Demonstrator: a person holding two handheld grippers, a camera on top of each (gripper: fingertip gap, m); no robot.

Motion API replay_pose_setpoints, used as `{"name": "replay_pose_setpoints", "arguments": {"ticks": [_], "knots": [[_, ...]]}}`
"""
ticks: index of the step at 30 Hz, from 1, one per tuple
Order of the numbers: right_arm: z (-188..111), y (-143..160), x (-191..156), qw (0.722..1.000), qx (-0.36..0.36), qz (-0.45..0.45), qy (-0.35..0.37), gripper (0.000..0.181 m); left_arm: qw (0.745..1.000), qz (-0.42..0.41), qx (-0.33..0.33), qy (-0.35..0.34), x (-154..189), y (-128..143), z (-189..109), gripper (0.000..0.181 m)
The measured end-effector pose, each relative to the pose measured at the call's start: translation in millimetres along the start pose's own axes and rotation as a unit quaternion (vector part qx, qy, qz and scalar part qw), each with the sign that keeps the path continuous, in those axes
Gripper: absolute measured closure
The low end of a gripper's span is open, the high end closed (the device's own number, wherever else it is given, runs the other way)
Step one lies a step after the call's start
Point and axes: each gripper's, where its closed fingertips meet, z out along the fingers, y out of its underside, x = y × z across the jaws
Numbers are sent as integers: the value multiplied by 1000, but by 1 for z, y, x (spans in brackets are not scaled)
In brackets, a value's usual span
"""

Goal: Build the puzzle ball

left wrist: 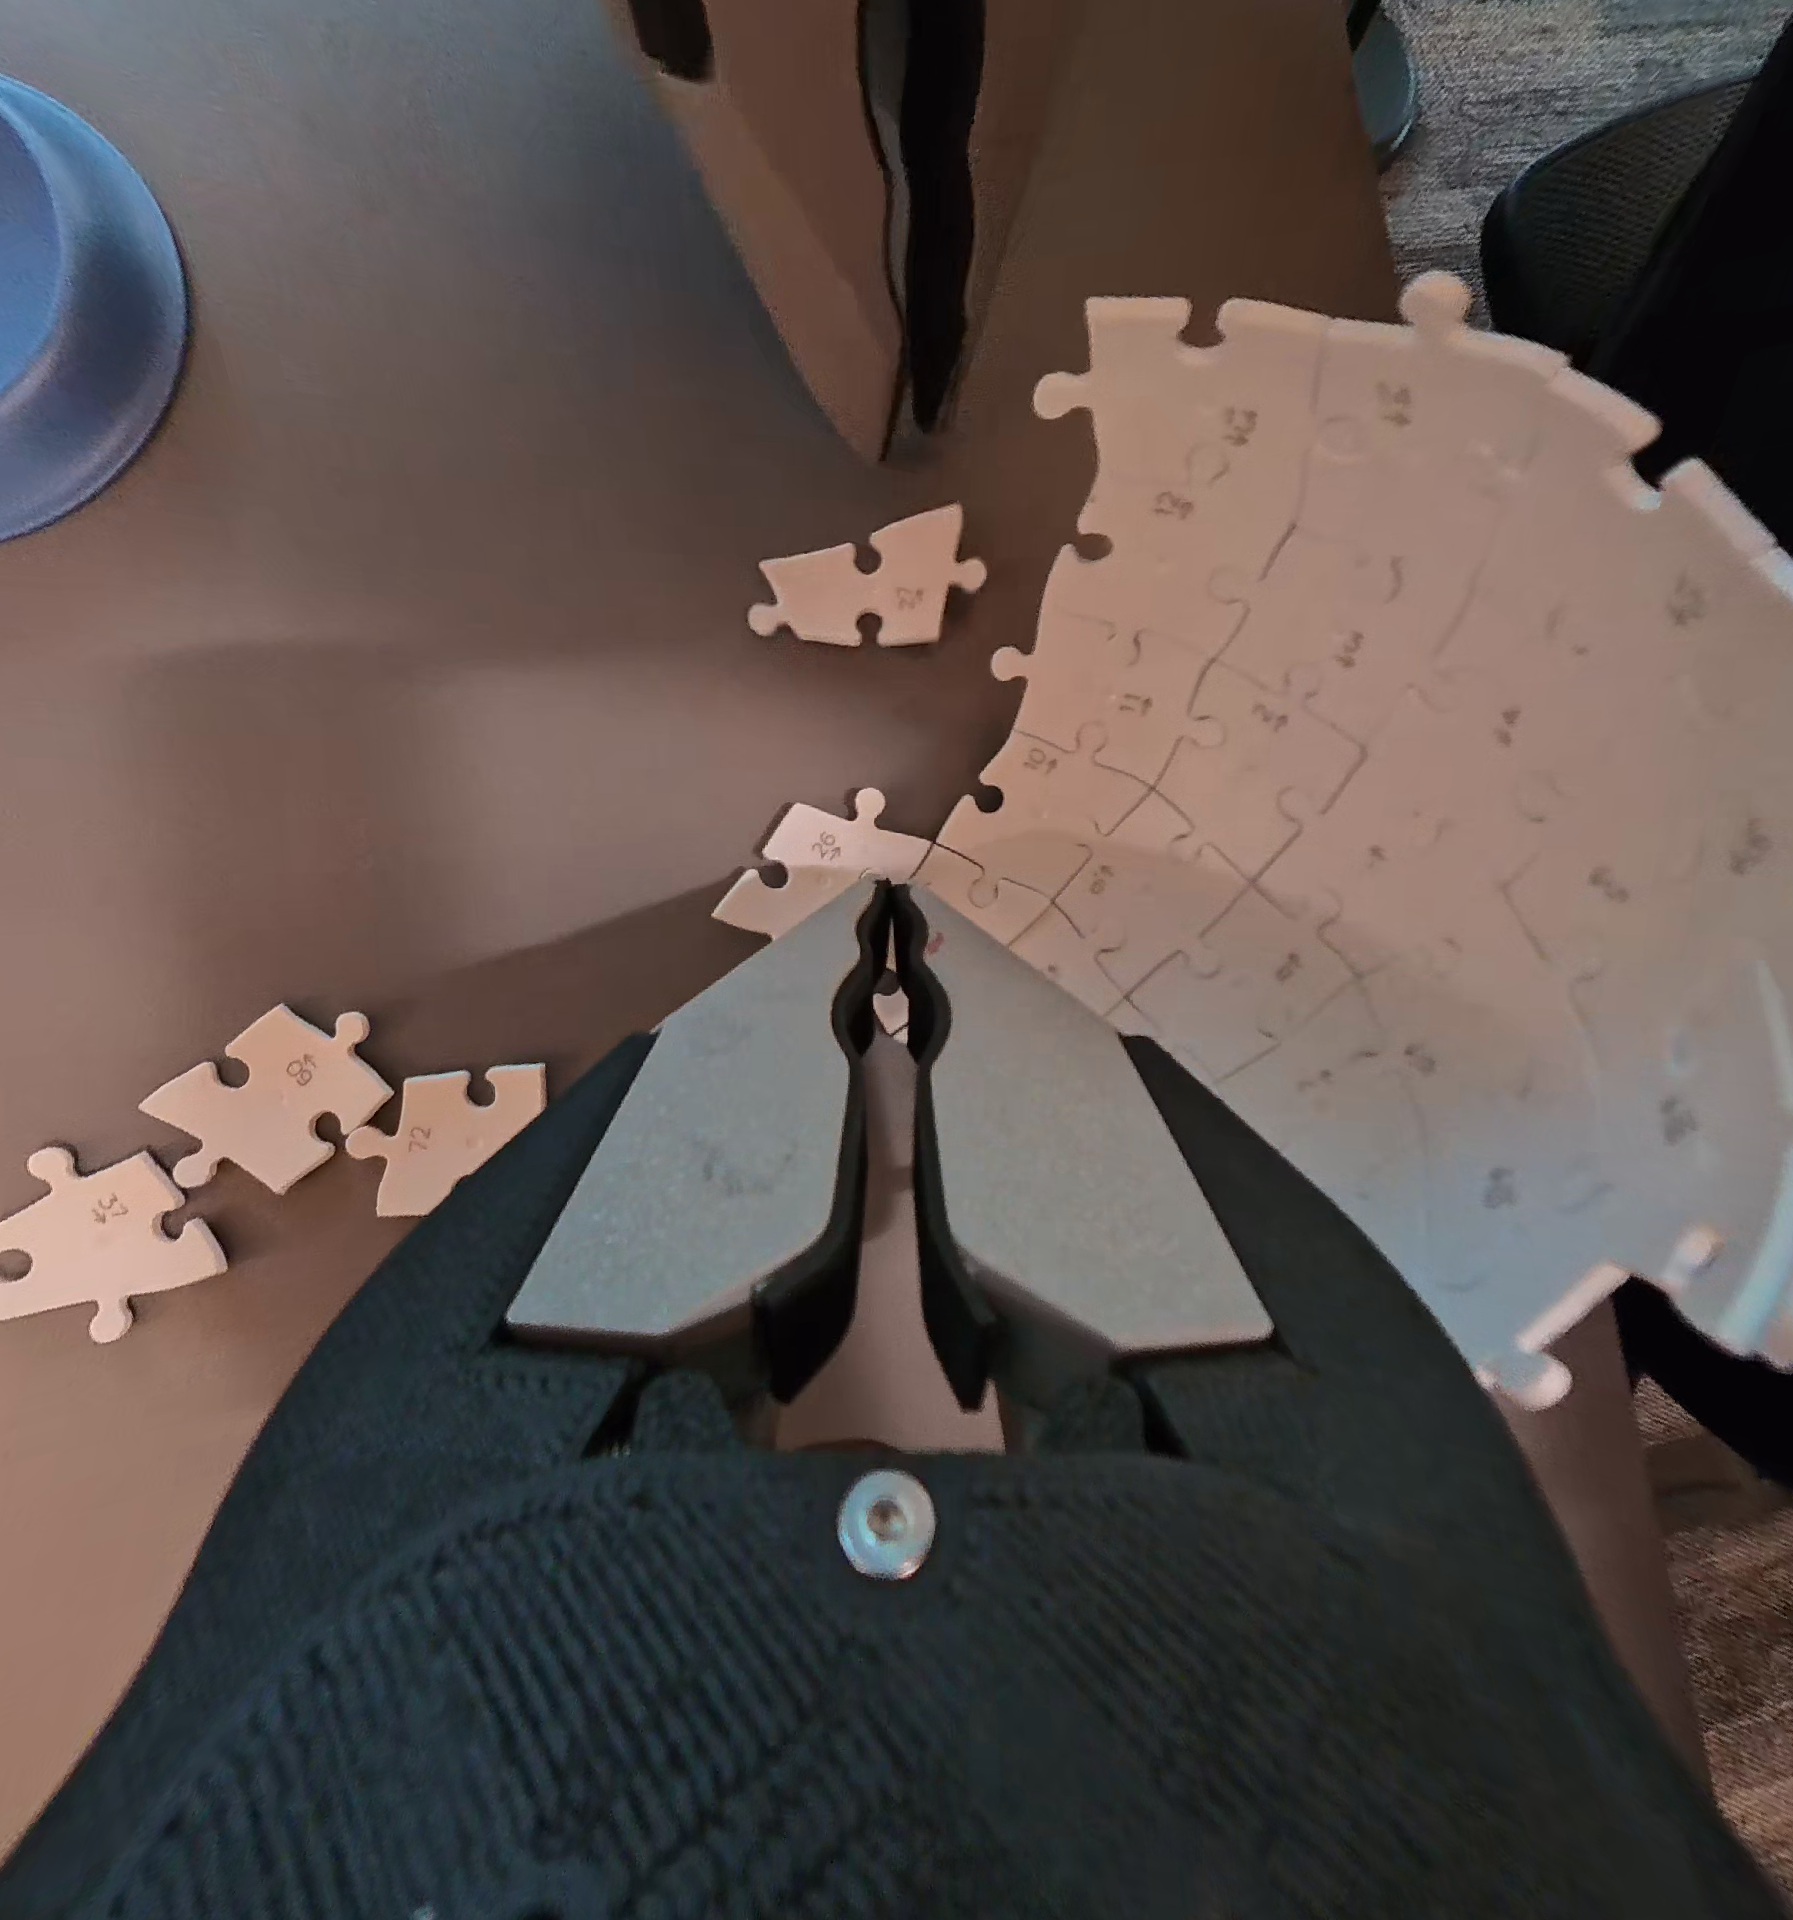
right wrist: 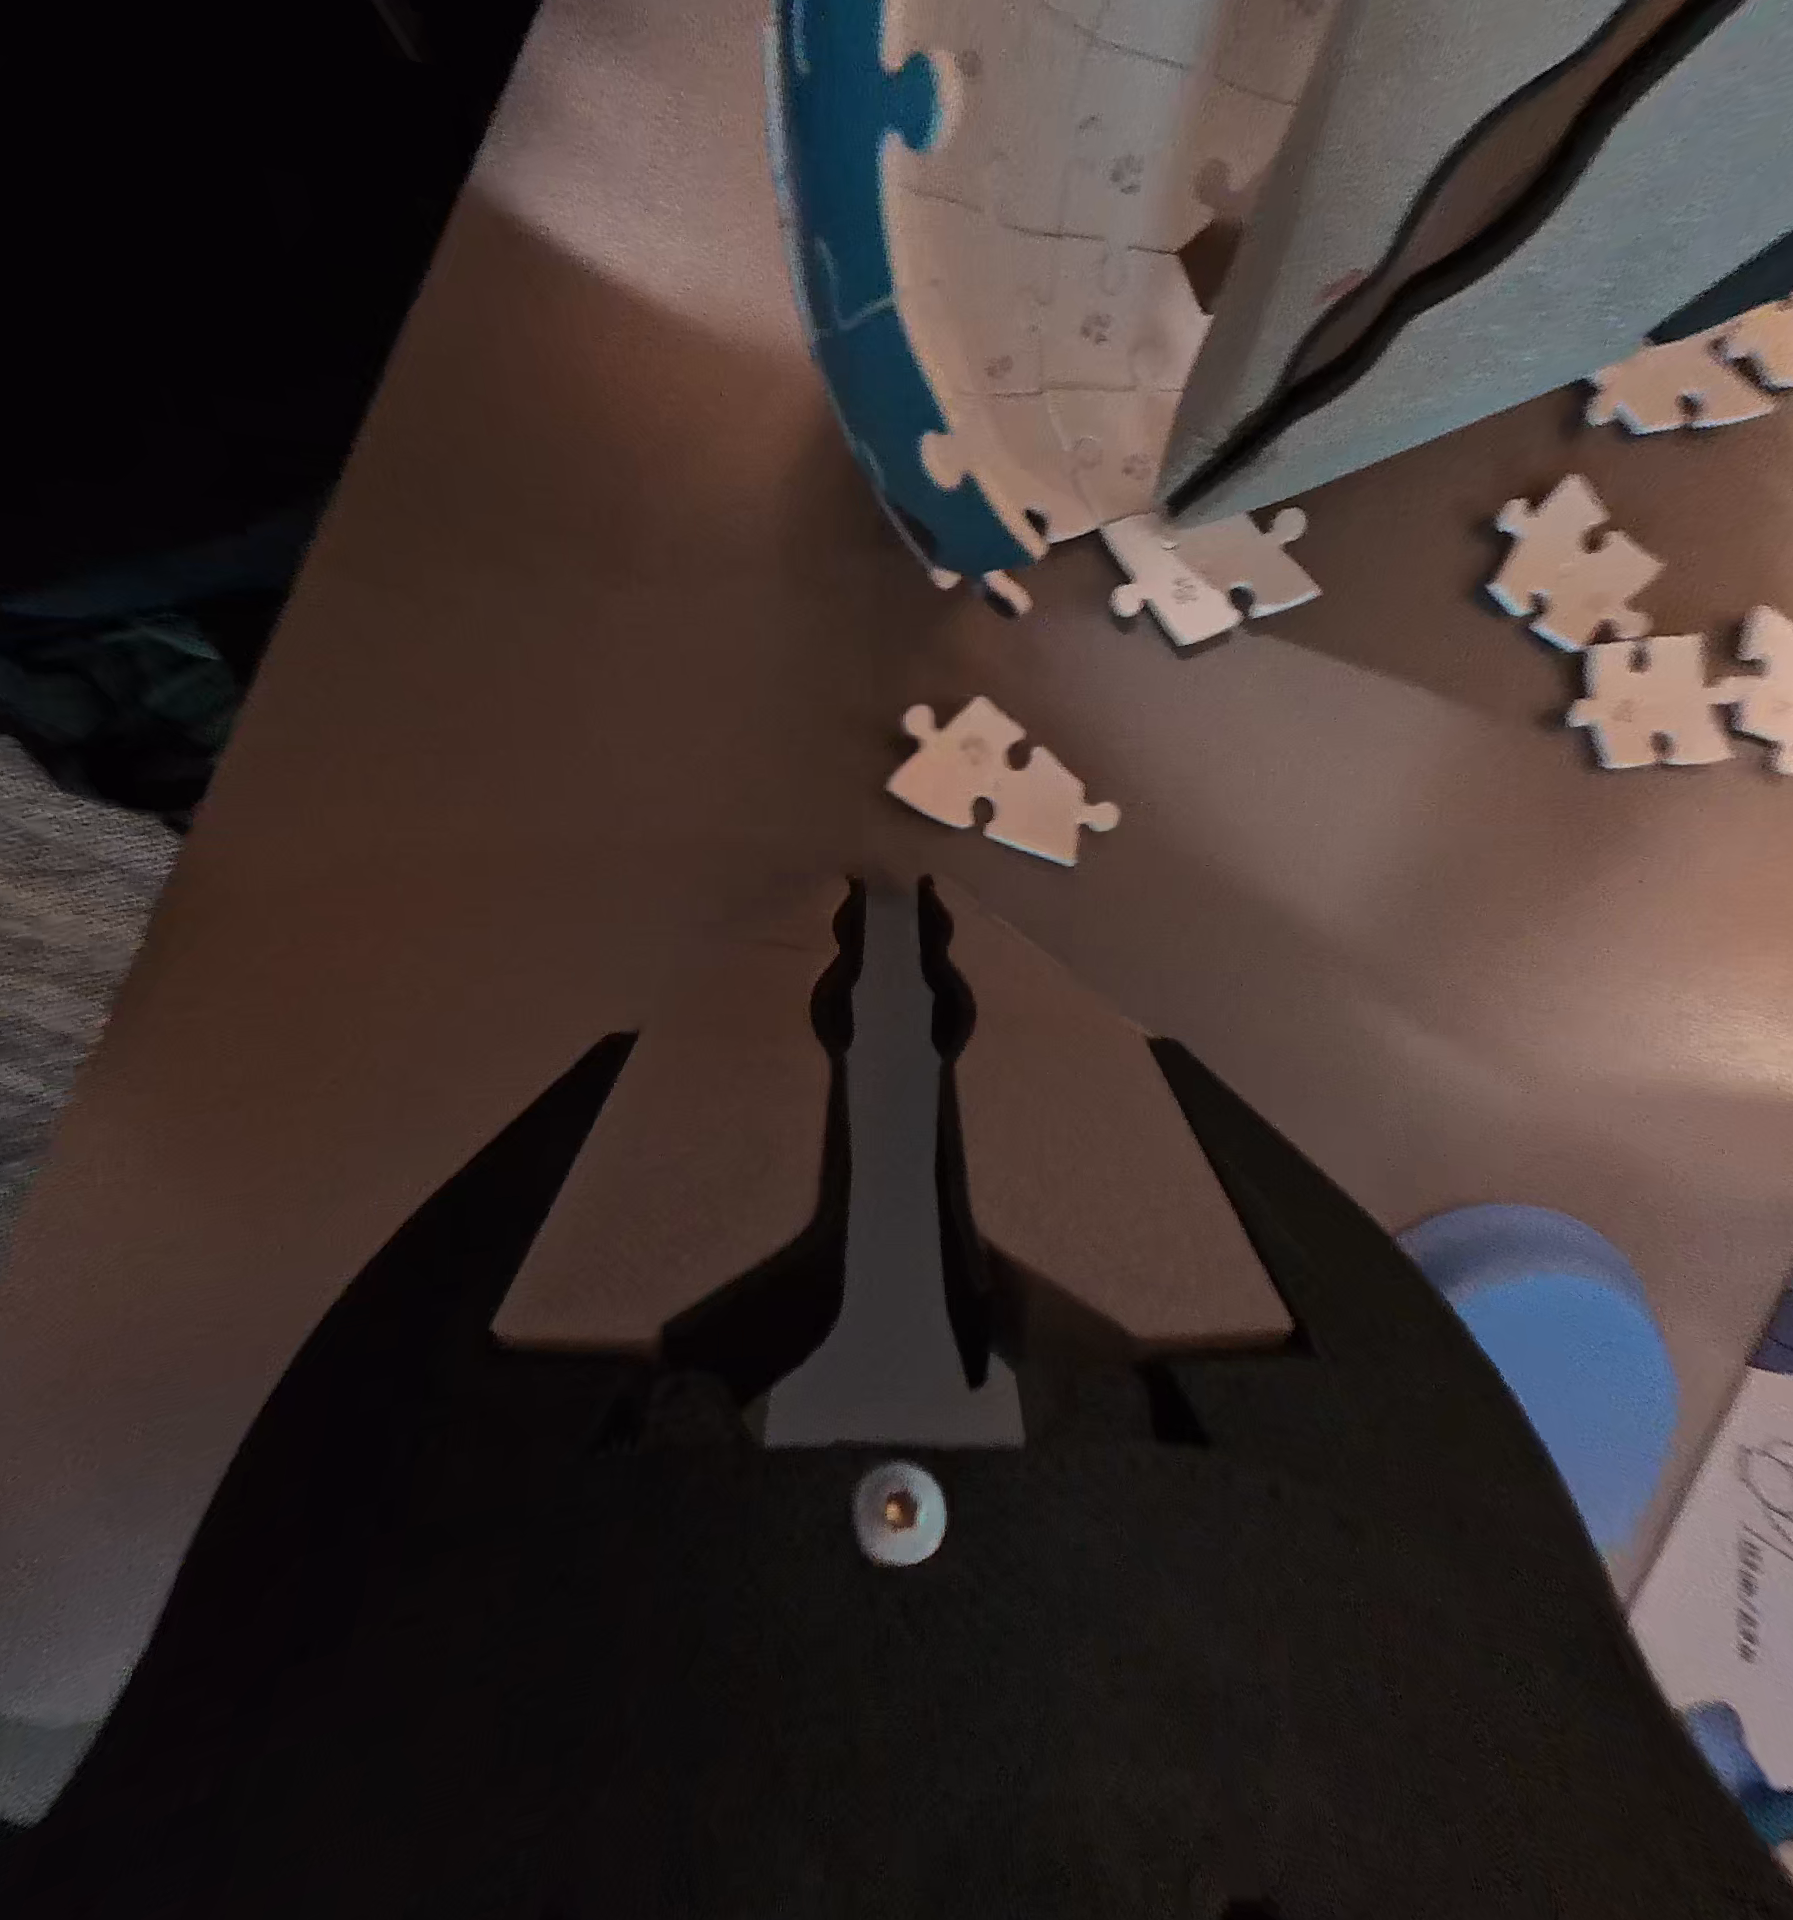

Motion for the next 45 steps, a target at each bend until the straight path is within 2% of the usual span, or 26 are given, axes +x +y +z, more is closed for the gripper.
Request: {"name": "replay_pose_setpoints", "arguments": {"ticks": [4, 8, 12, 16, 25, 29, 32, 35, 39, 45], "knots": [[1, -14, 16, 999, 30, -2, 36, 163, 1000, -2, 1, 2, 0, 0, 0, 181], [1, -14, 18, 998, 14, -47, 42, 168, 1000, 1, -2, -2, 0, 0, 0, 181], [-5, -14, 19, 998, 2, -58, 8, 154, 1000, 1, 0, 0, 0, 0, 0, 181], [3, -7, 22, 995, -35, -88, -18, 145, 1000, 2, -2, -1, 0, 0, 0, 181], [10, -8, 23, 989, -38, -123, -76, 156, 1000, -1, 2, 3, 0, 0, 0, 181], [11, -7, 23, 985, -54, -121, -107, 155, 1000, -3, 3, 5, 0, 0, 1, 181], [12, -9, 26, 984, -57, -129, -113, 164, 1000, -2, 2, 5, 0, 0, 1, 181], [14, -12, 25, 982, -48, -136, -119, 164, 1000, -1, 1, 4, 0, 0, 1, 181], [14, -13, 24, 984, -45, -135, -109, 166, 1000, -1, 1, 4, 0, 0, 0, 181], [9, -5, 31, 994, -37, -85, -60, 168, 1000, 1, 0, 1, 0, 0, 0, 181]]}}
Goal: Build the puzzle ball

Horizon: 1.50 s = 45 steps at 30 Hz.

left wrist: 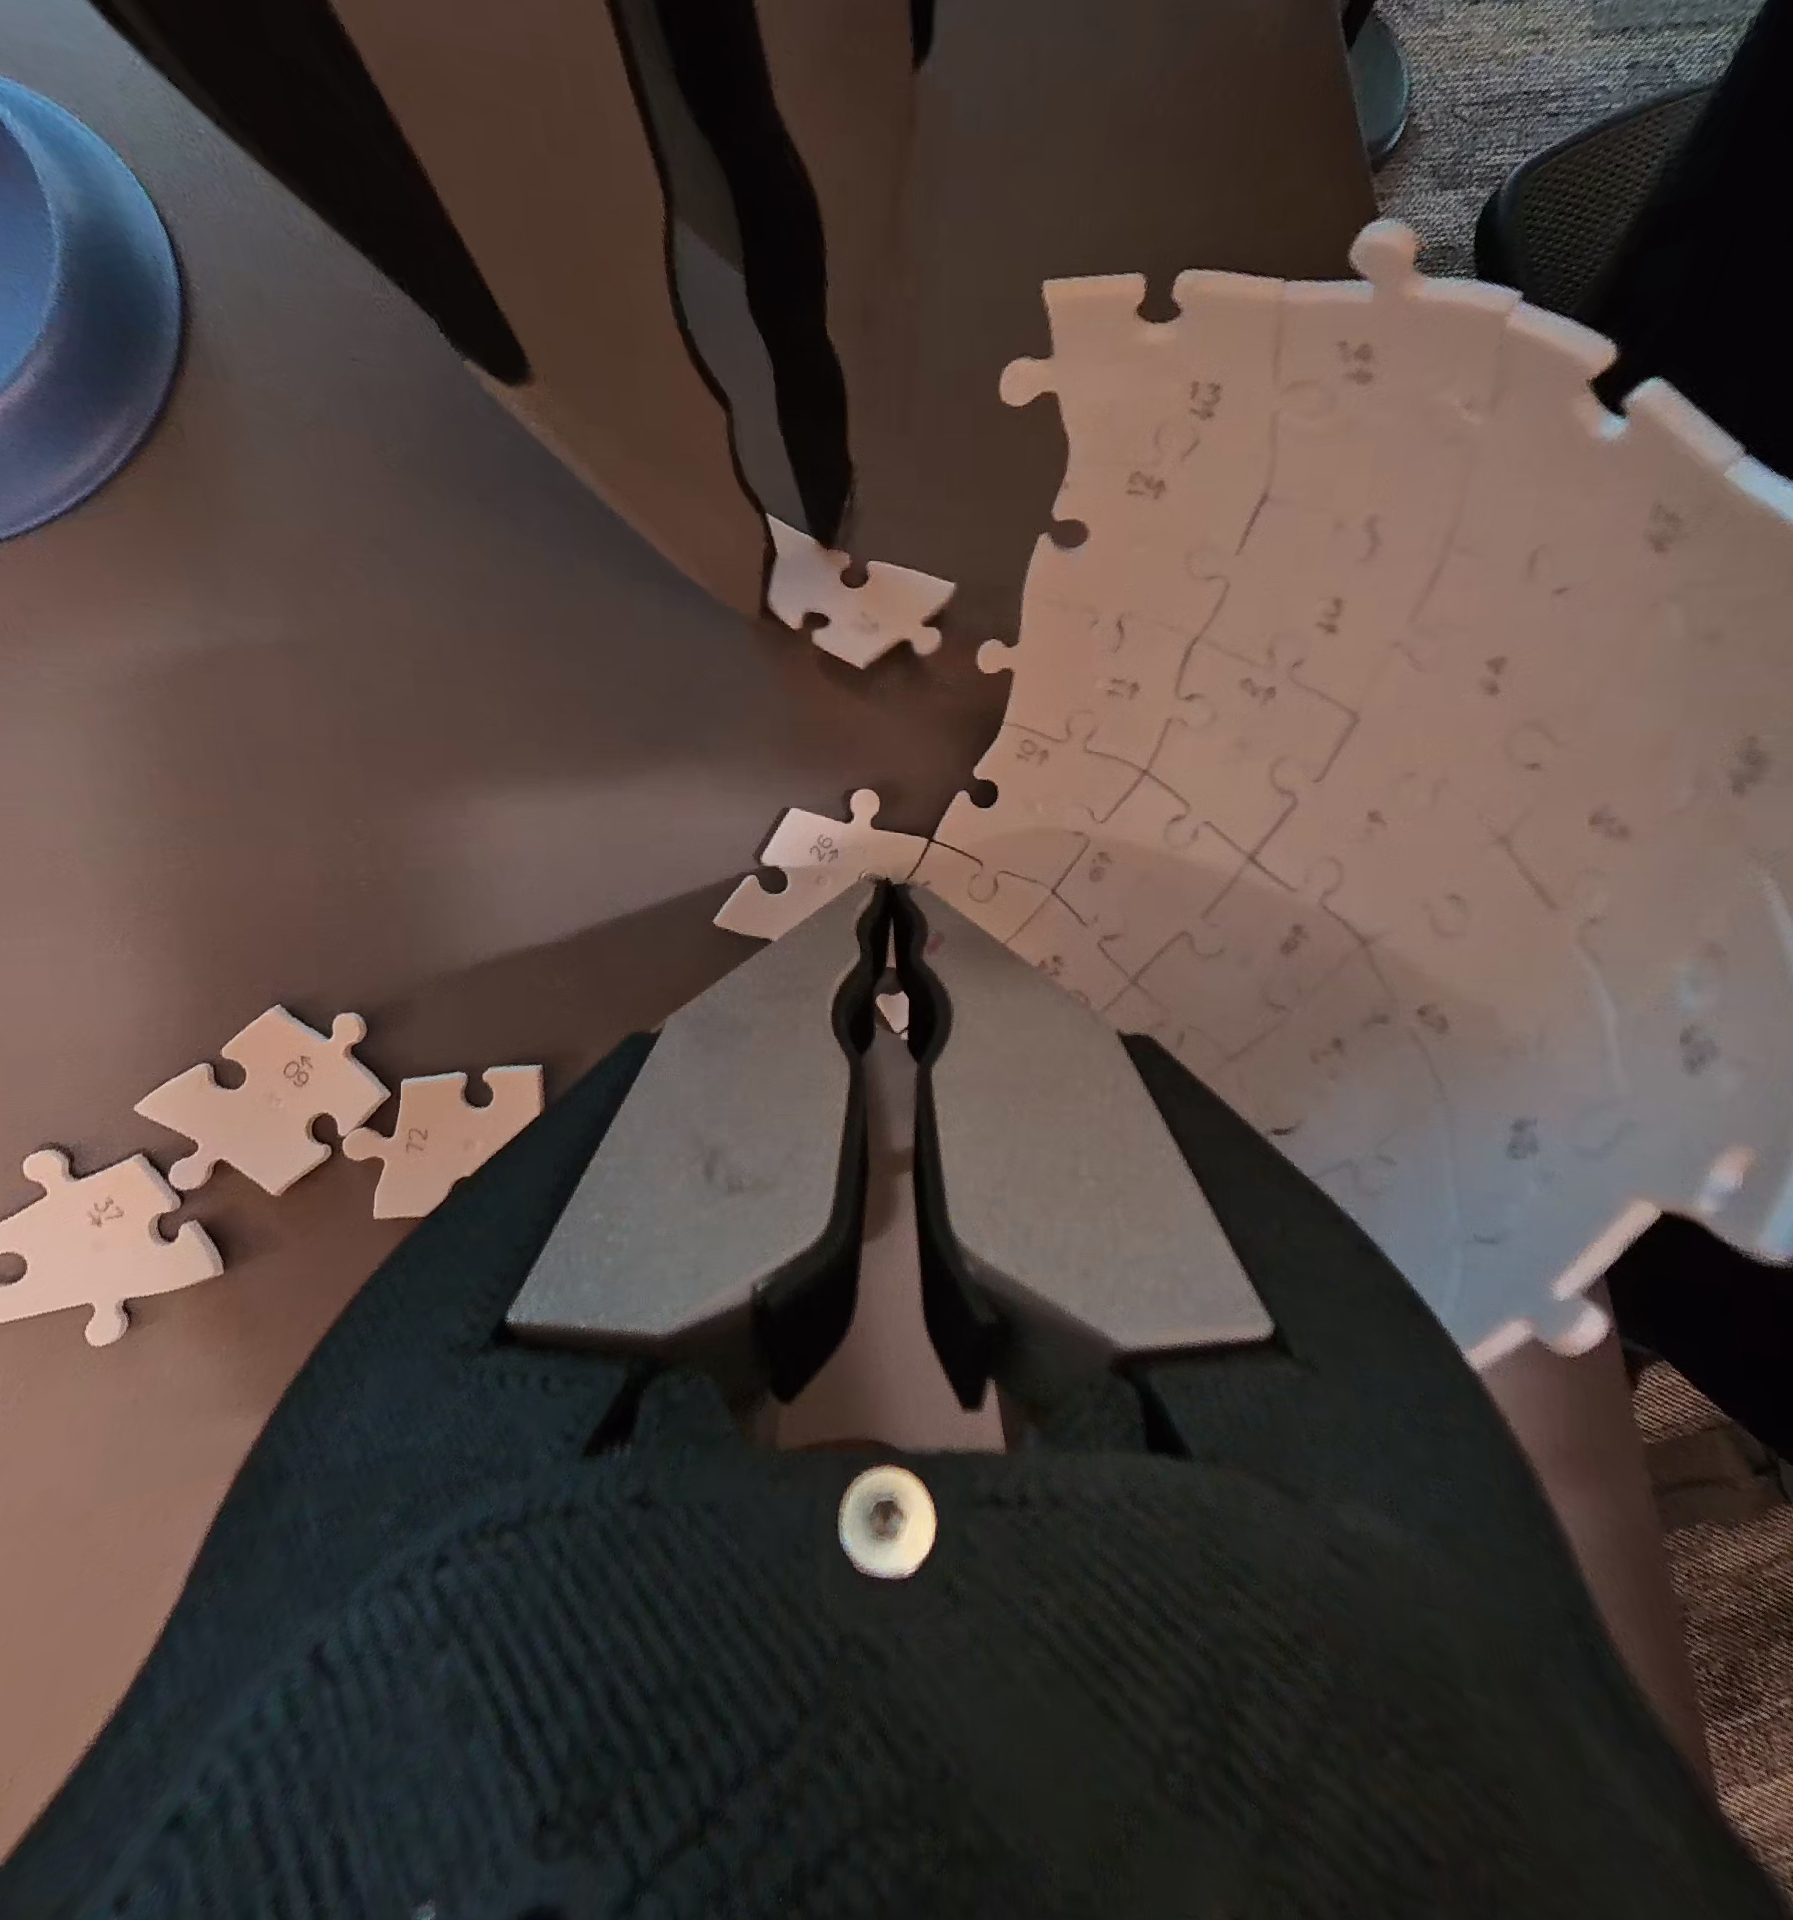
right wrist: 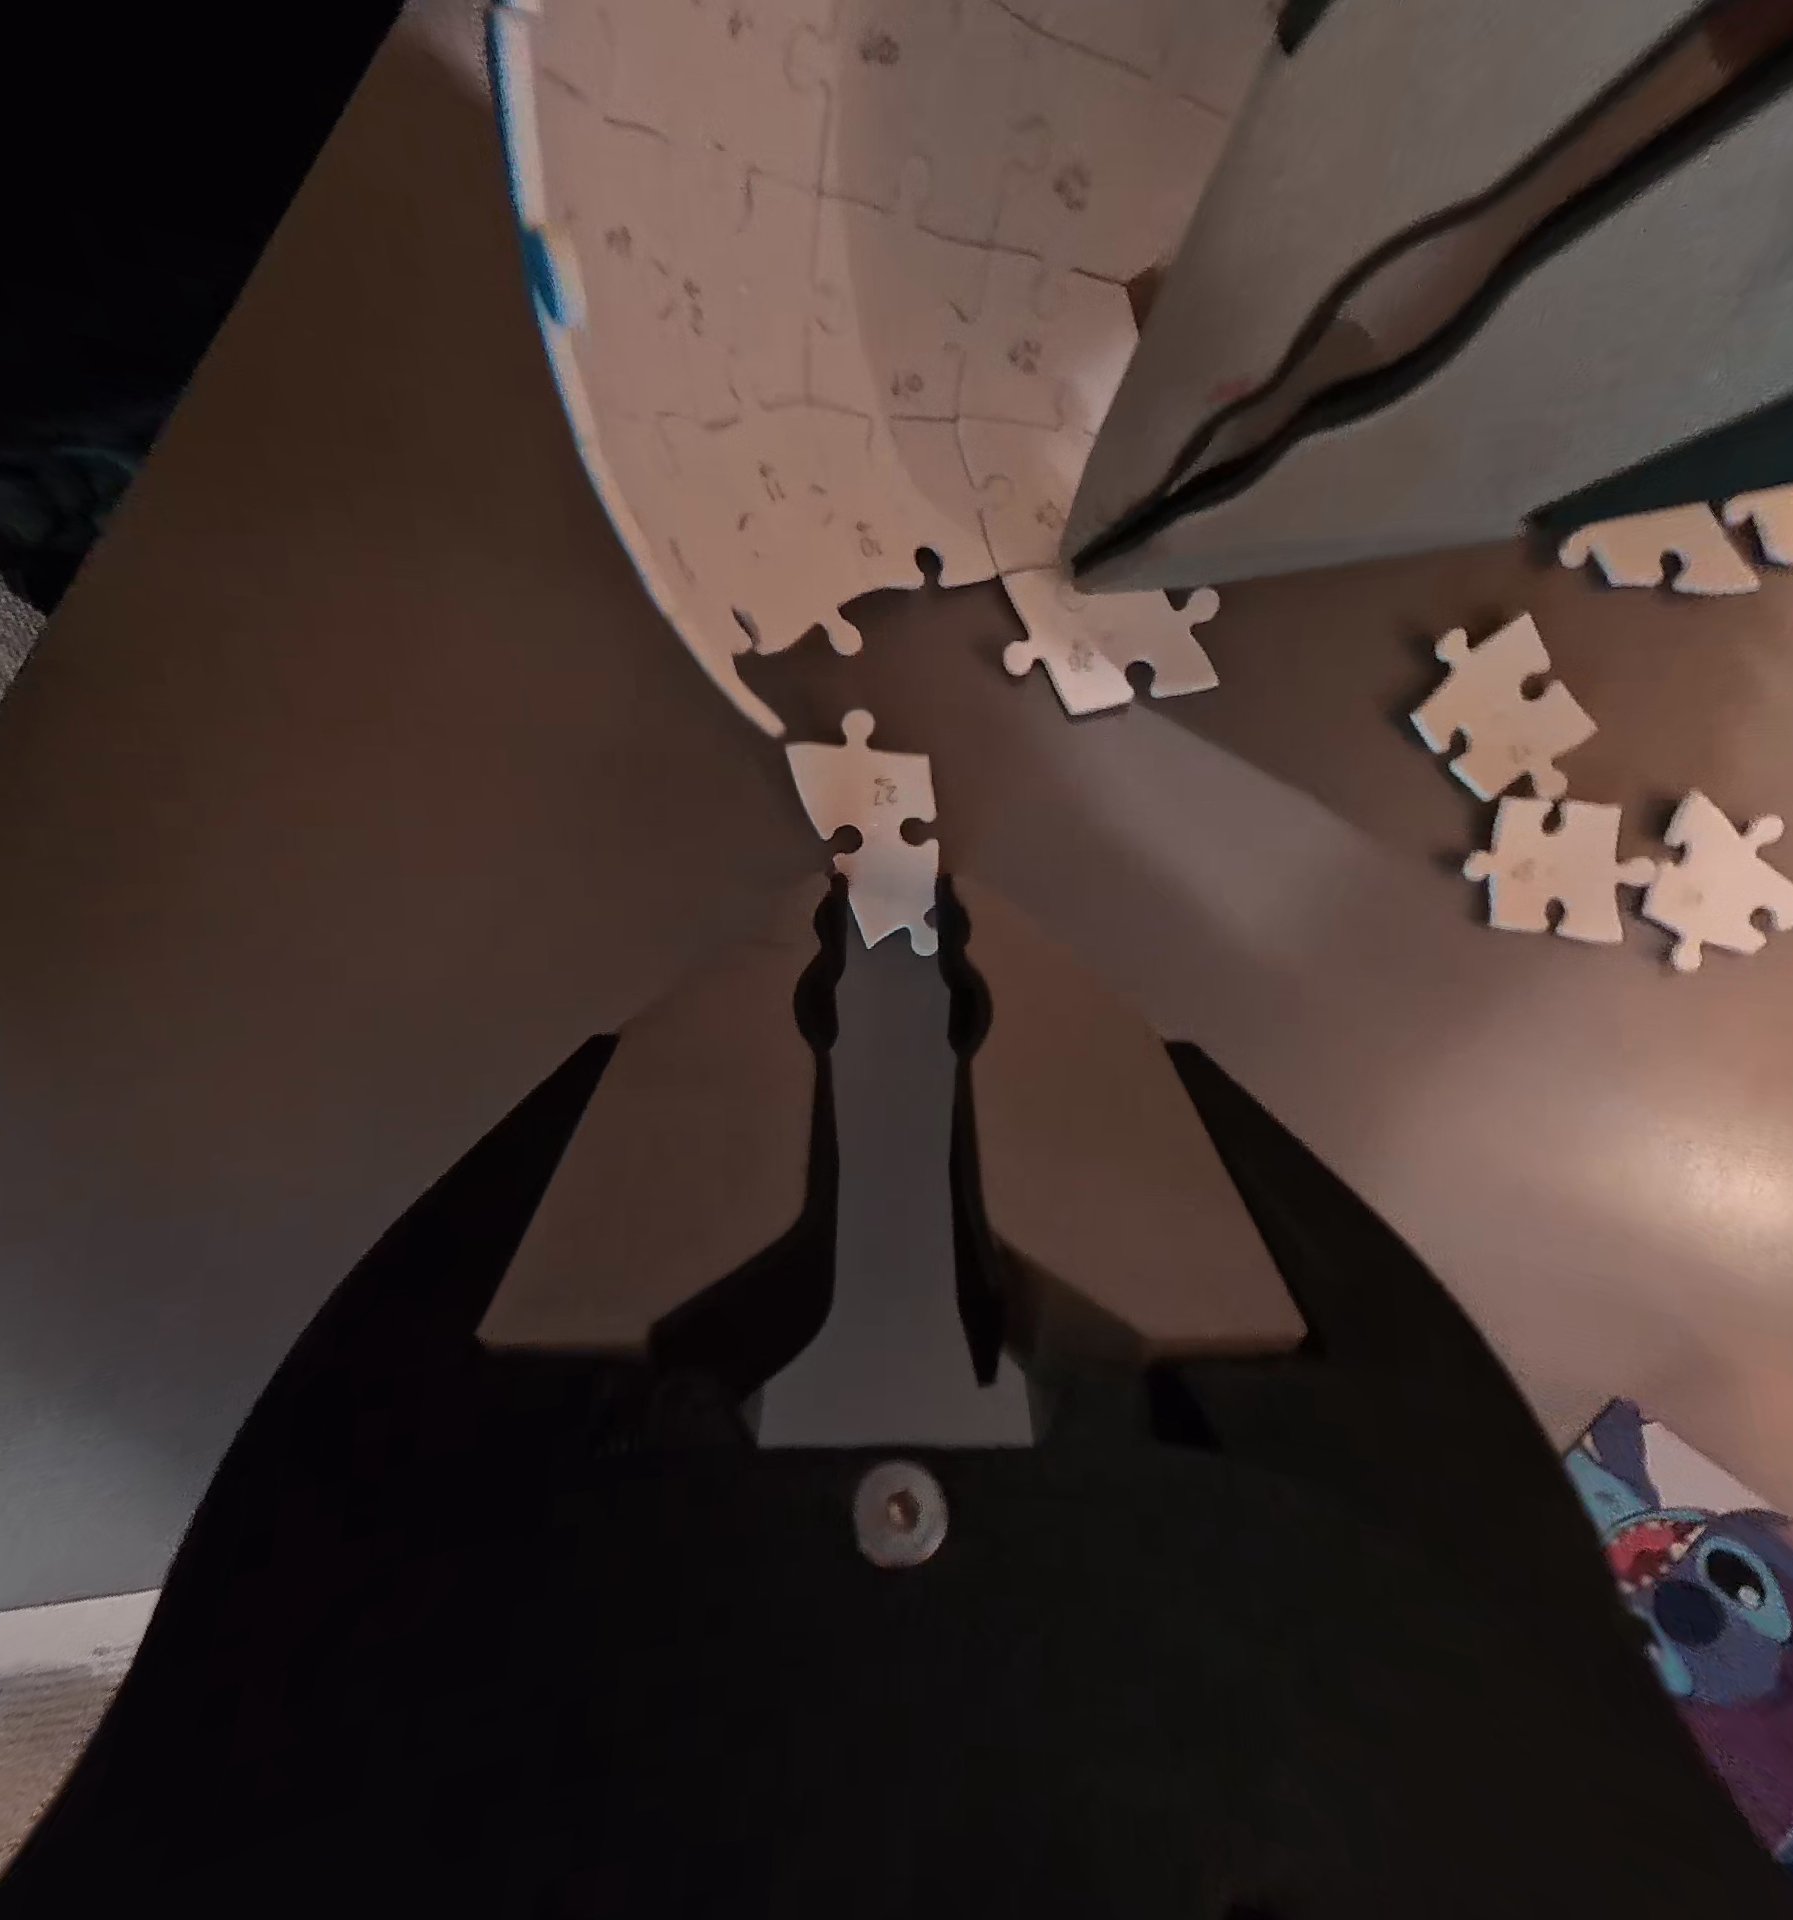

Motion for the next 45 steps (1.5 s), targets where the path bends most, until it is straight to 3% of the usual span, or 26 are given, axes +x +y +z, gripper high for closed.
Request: {"name": "replay_pose_setpoints", "arguments": {"ticks": [4, 6, 9, 12, 20, 23, 25, 28, 32, 34, 38, 41, 45], "knots": [[-2, 2, 0, 1000, 3, 12, 12, 169, 1000, 2, -1, 0, 1, -1, 1, 181], [-7, -3, 3, 1000, 13, 9, 19, 181, 1000, 2, -2, -1, 1, -1, 1, 181], [-14, -9, 6, 1000, 23, 9, 13, 181, 1000, 2, -1, -1, 1, -1, 1, 181], [-4, 0, 5, 1000, -11, 11, -4, 181, 1000, 3, -2, -3, 1, -1, 1, 181], [-2, 6, 14, 999, -19, 23, 26, 181, 1000, 4, -3, -5, 1, 0, 0, 181], [-5, 6, 15, 997, -20, 62, 40, 168, 1000, 4, -4, -6, 2, 1, 0, 181], [-7, 11, 20, 989, -31, 125, 73, 174, 1000, 6, -6, -9, 2, 1, -1, 181], [-11, 12, 10, 969, -3, 228, 94, 168, 1000, 7, -5, -10, 2, 2, -2, 181], [-14, -9, -3, 936, 111, 316, 109, 163, 1000, 6, -4, -10, 3, 2, -2, 181], [-9, -13, -4, 919, 135, 350, 122, 155, 1000, 7, -4, -9, 4, 2, -1, 181], [3, -21, -7, 902, 162, 374, 141, 143, 1000, 9, -5, -7, 6, 1, 0, 181], [2, -11, -2, 898, 128, 378, 184, 156, 1000, 9, -4, -7, 6, 0, 1, 181], [2, -10, -4, 913, 106, 342, 196, 157, 1000, 10, -4, -6, 8, 0, 1, 181]]}}
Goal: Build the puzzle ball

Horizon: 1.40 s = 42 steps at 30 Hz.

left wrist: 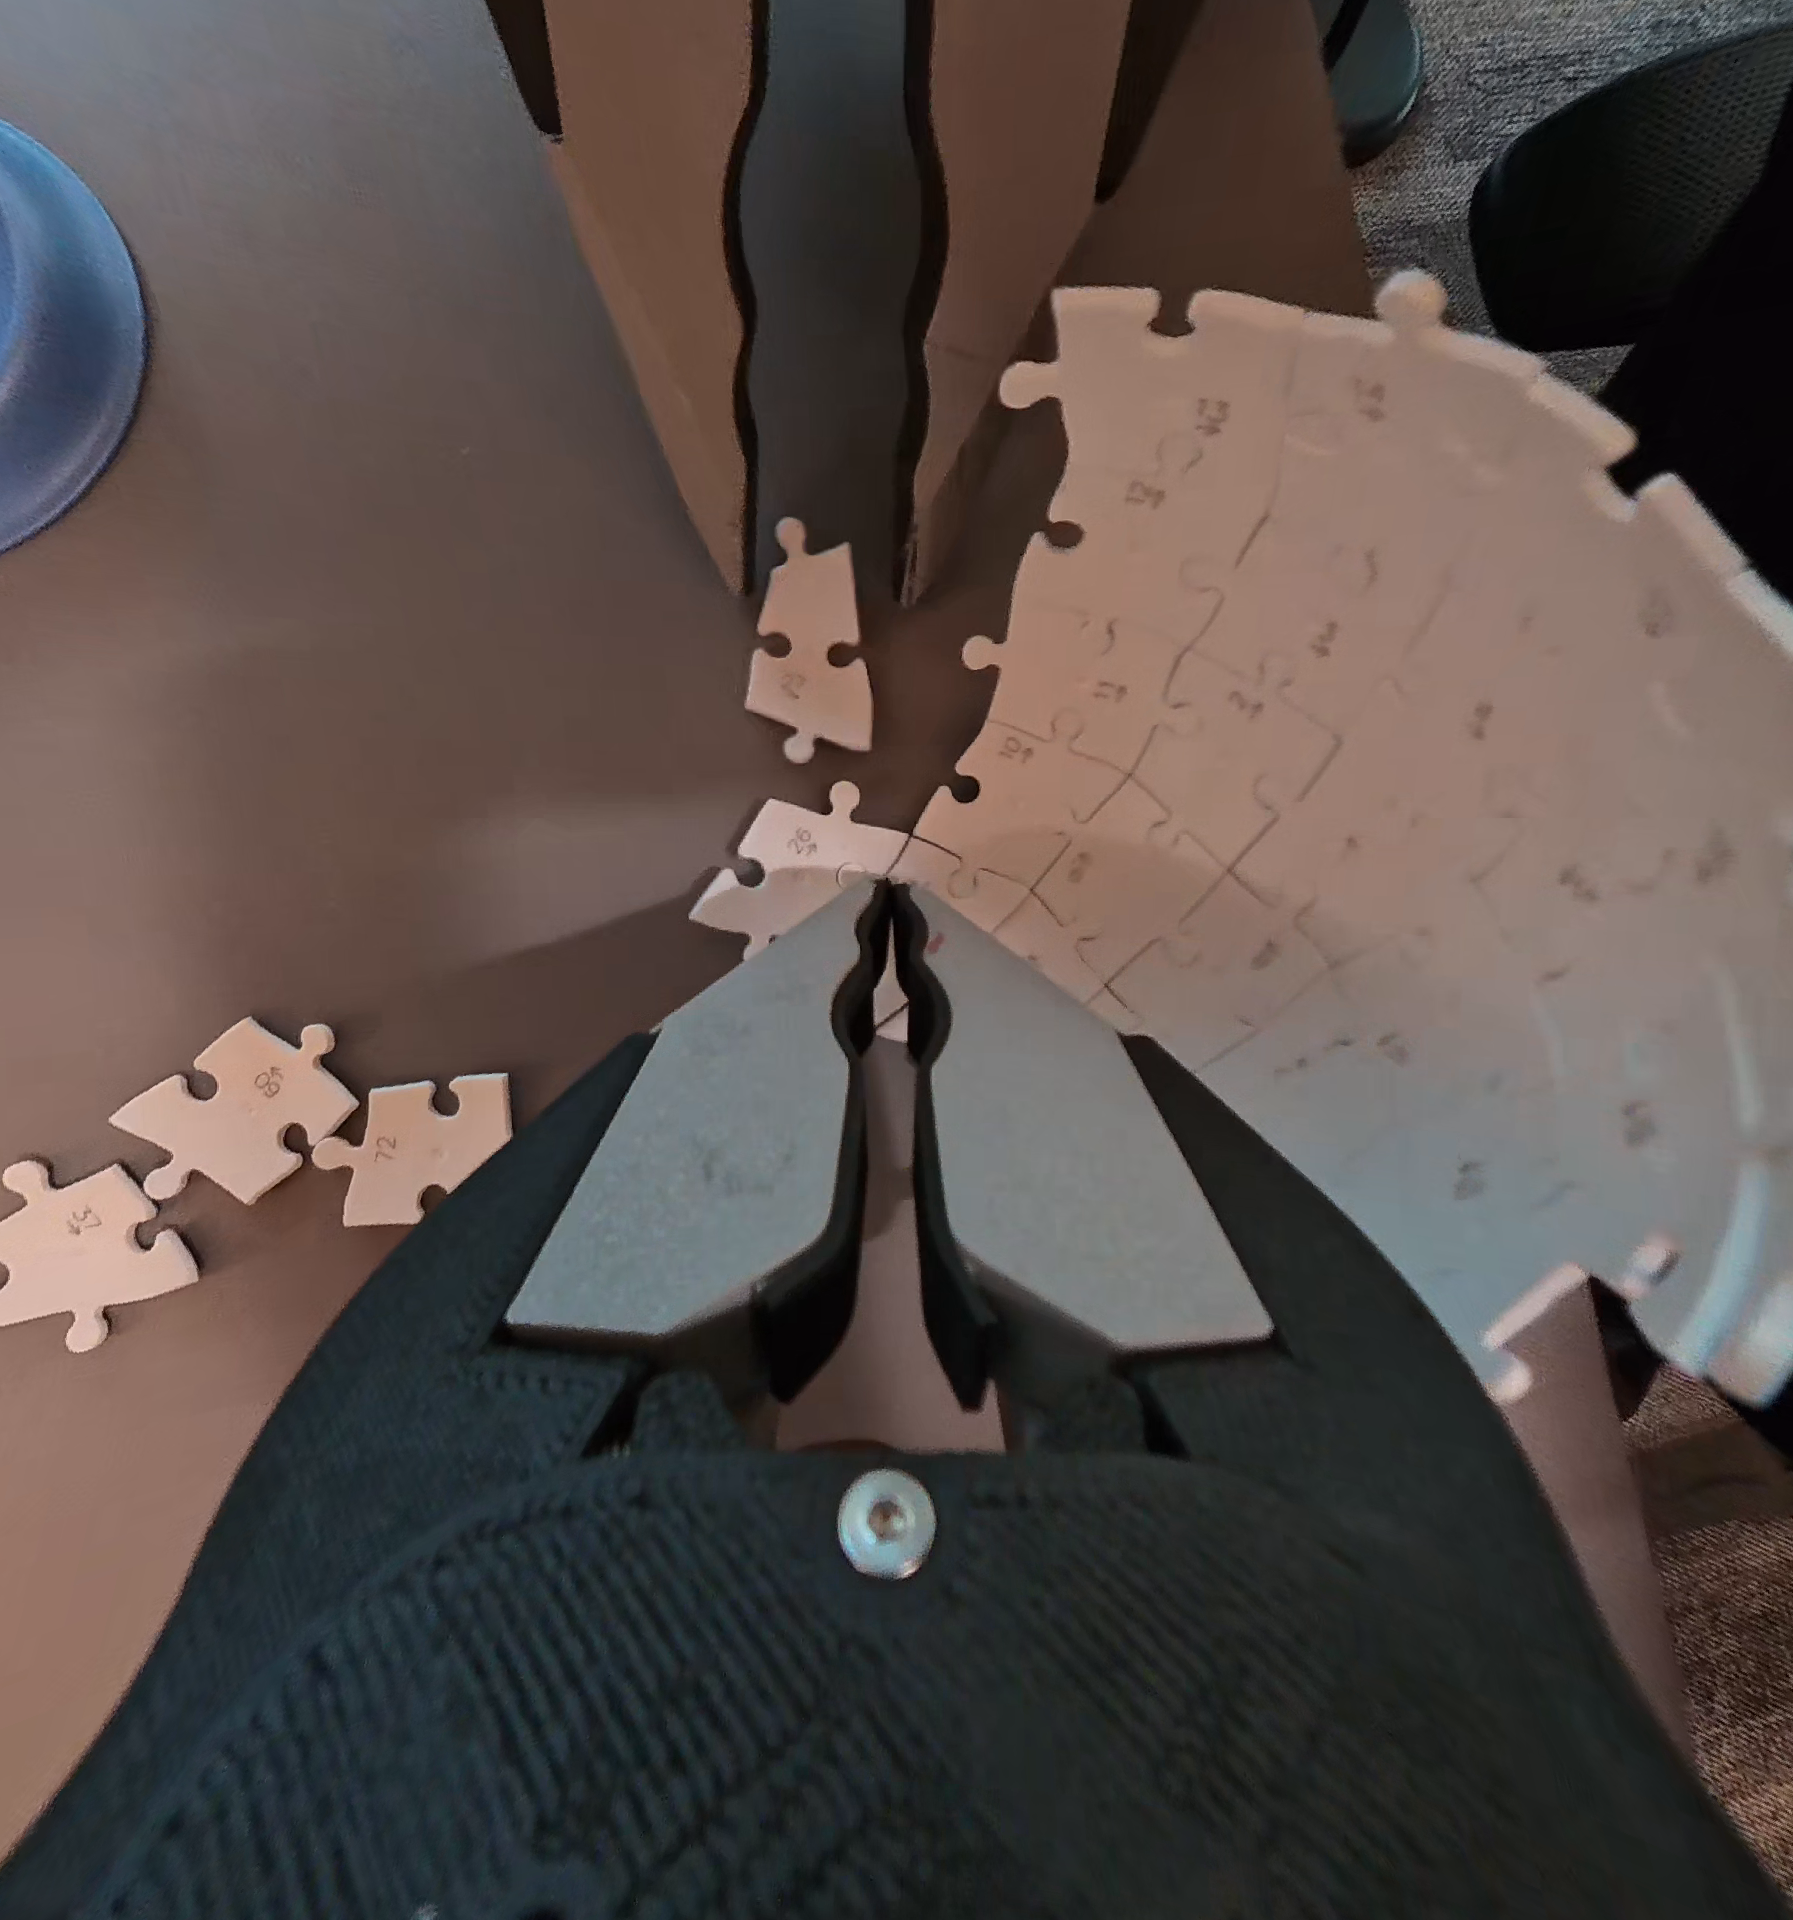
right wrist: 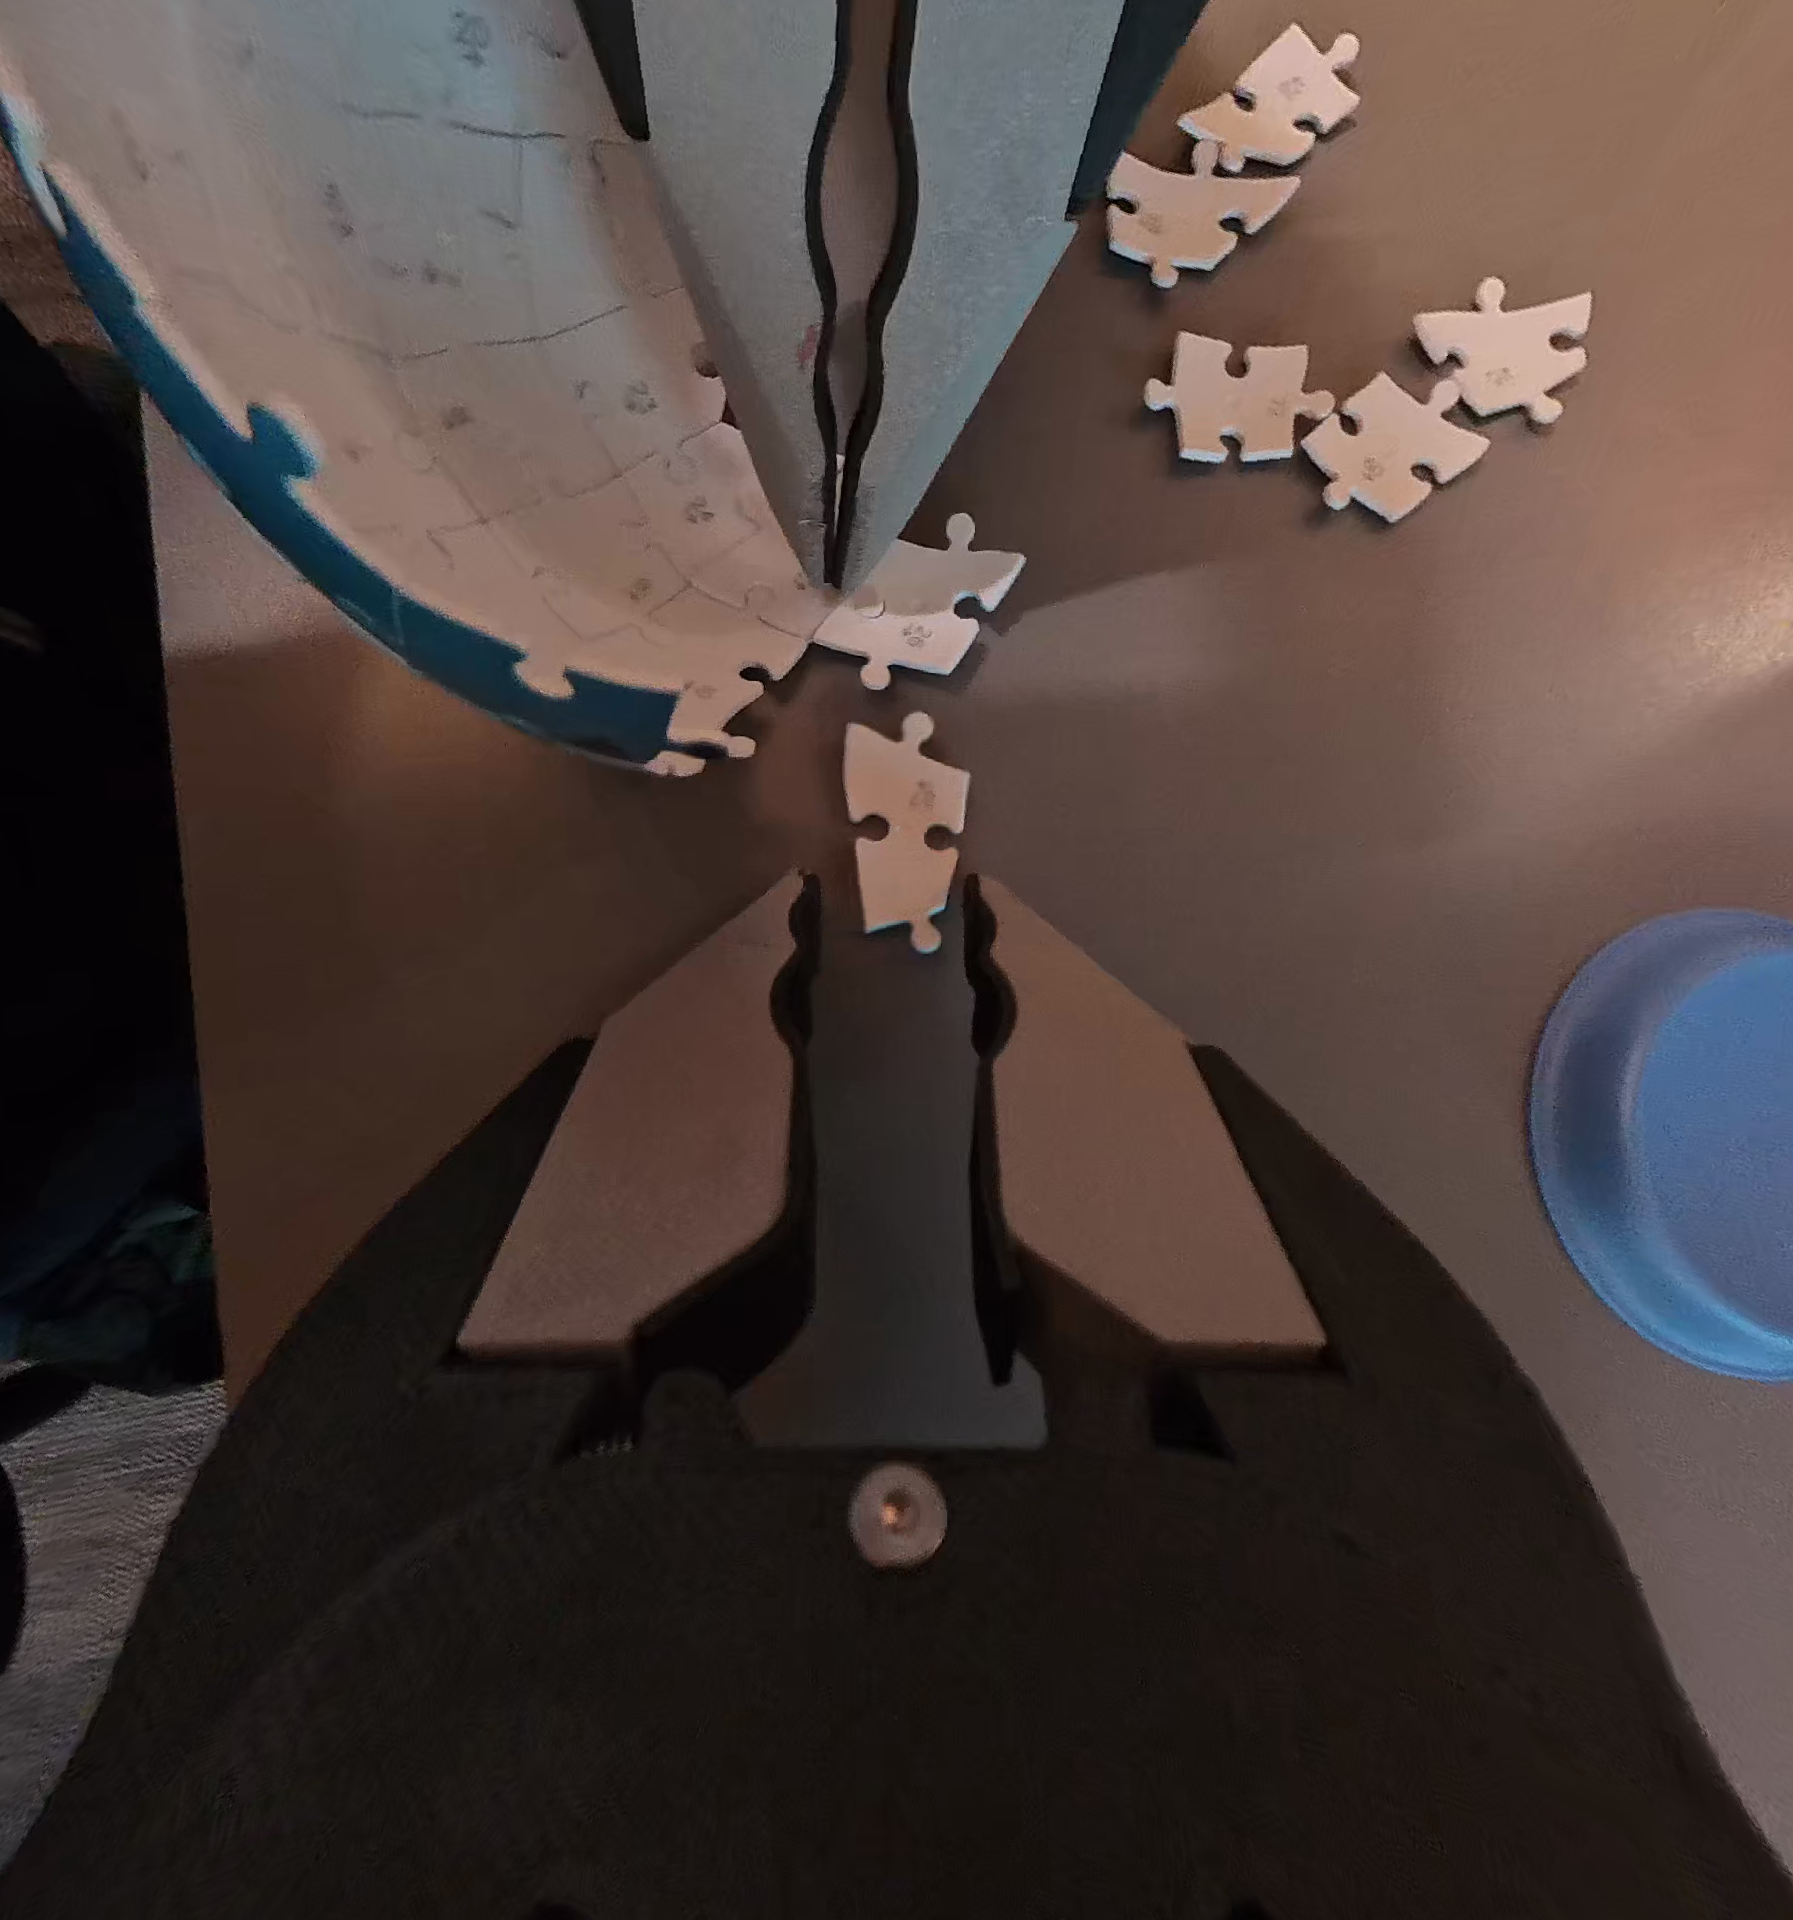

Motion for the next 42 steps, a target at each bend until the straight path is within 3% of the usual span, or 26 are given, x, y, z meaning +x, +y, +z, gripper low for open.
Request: {"name": "replay_pose_setpoints", "arguments": {"ticks": [6, 10, 18, 22, 36, 42], "knots": [[0, 0, 2, 998, -17, -46, -34, 155, 1000, 0, 0, 0, 0, 0, 0, 181], [0, 1, -2, 993, -26, -81, -78, 168, 1000, -1, 0, 2, 0, 1, 0, 181], [3, -2, 7, 995, -37, -74, -60, 155, 1000, -4, 1, 4, 1, 2, -1, 181], [5, -4, 1, 993, -32, -87, -79, 166, 1000, -3, 0, 4, 0, 1, 0, 181], [0, -3, 9, 977, -45, -174, -115, 168, 1000, -11, 12, 18, -3, -2, 1, 181], [-13, -11, 9, 955, -61, -254, -141, 168, 1000, -12, 15, 25, -4, -3, 2, 181]]}}
